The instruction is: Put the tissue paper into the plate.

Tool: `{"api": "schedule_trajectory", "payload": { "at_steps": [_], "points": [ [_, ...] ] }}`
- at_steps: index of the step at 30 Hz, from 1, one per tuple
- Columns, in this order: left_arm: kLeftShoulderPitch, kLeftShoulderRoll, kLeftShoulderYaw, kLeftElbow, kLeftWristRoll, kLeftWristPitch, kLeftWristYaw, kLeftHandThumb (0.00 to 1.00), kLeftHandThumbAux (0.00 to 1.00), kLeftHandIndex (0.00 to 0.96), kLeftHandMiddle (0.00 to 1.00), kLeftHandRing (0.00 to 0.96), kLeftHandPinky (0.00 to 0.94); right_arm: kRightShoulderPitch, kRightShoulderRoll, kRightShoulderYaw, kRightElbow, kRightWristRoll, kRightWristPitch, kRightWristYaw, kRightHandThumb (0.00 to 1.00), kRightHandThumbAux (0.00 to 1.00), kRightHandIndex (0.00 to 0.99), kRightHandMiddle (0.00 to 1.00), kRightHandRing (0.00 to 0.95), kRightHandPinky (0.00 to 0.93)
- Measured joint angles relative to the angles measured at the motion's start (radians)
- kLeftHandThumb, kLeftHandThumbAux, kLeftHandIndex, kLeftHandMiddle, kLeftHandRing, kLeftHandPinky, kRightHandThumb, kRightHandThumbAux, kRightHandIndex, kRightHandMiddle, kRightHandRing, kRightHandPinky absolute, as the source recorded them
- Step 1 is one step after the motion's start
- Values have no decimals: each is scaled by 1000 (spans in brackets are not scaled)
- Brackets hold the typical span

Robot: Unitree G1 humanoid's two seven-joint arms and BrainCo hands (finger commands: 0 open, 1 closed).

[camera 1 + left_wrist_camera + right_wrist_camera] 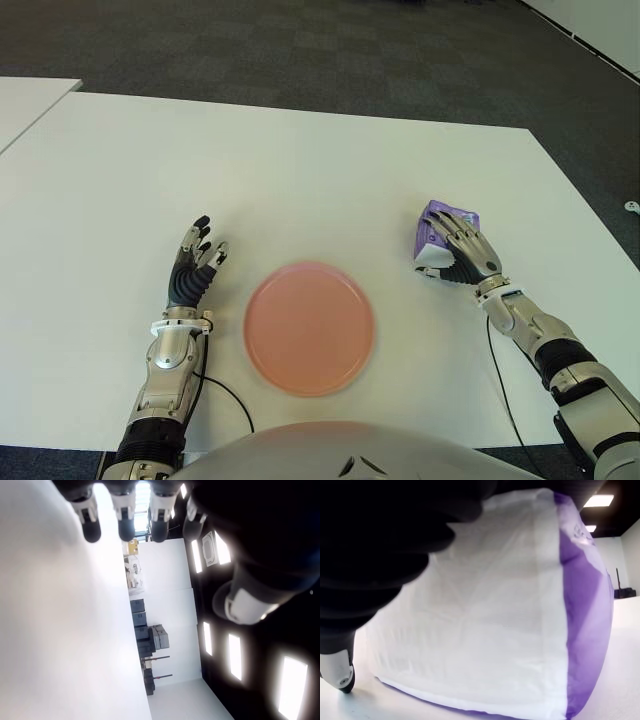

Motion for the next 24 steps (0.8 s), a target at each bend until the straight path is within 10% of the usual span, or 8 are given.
{"api": "schedule_trajectory", "payload": {
  "at_steps": [5,14,24],
  "points": [
    [1,0,0,-1,-1,3,0,0,568,0,0,0,0,-1,2,2,11,20,-12,0,393,649,59,48,32,114],
    [-1,0,-2,-5,-3,1,0,0,580,0,0,0,0,8,10,-5,-5,66,-7,-26,775,641,371,435,551,613],
    [-2,0,0,-4,-8,-3,-1,0,588,0,0,0,0,16,134,-51,56,125,20,-204,850,679,393,525,844,848]
  ]
}}
